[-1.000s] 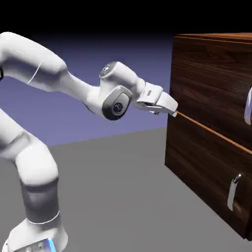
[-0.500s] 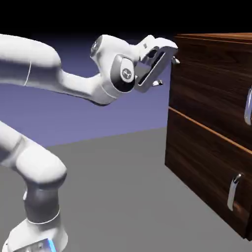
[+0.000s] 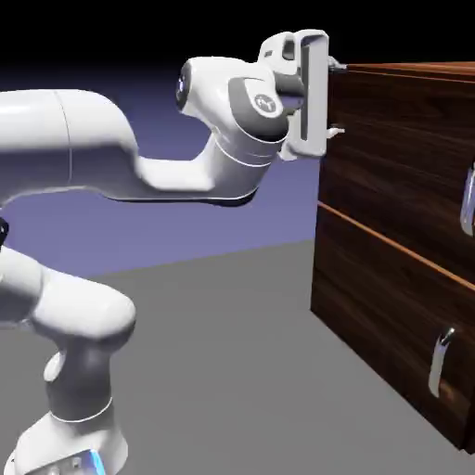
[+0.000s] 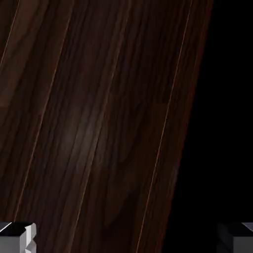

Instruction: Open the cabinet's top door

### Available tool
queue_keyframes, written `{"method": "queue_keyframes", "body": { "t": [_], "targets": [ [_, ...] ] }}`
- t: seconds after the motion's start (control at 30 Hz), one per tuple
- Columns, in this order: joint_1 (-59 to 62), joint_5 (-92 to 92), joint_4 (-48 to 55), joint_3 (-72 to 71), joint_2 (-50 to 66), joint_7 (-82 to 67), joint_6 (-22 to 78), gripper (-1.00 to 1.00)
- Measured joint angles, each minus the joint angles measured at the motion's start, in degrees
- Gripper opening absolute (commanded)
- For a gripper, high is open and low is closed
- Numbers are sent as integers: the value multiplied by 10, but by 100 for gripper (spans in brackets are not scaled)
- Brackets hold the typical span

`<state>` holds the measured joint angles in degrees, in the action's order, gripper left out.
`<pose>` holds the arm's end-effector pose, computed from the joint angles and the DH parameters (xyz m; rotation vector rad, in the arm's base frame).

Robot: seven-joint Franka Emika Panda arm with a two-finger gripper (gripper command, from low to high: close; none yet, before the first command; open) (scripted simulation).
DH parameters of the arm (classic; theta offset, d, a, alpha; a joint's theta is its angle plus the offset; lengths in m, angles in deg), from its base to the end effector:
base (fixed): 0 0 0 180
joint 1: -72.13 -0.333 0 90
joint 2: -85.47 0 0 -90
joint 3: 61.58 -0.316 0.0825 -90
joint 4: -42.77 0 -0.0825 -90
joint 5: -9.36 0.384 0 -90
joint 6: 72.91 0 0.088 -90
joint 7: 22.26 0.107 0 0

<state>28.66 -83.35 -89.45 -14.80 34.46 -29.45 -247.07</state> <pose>0.3789 -0.0760 0.6698 1.5556 1.1193 1.5298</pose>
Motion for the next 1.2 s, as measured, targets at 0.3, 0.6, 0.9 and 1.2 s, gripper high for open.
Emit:
{"method": "queue_keyframes", "body": {
  "t": [0.3, 0.6, 0.9, 1.2],
  "targets": [
    [-103, -224, 70, 113, -44, -120, 0, 0],
    [-207, -449, 139, 226, -89, -240, -1, 0],
    [-289, -627, 195, 316, -124, -336, -1, 0],
    [-353, -624, 242, 342, -116, -339, 27, -100]
  ]
}}
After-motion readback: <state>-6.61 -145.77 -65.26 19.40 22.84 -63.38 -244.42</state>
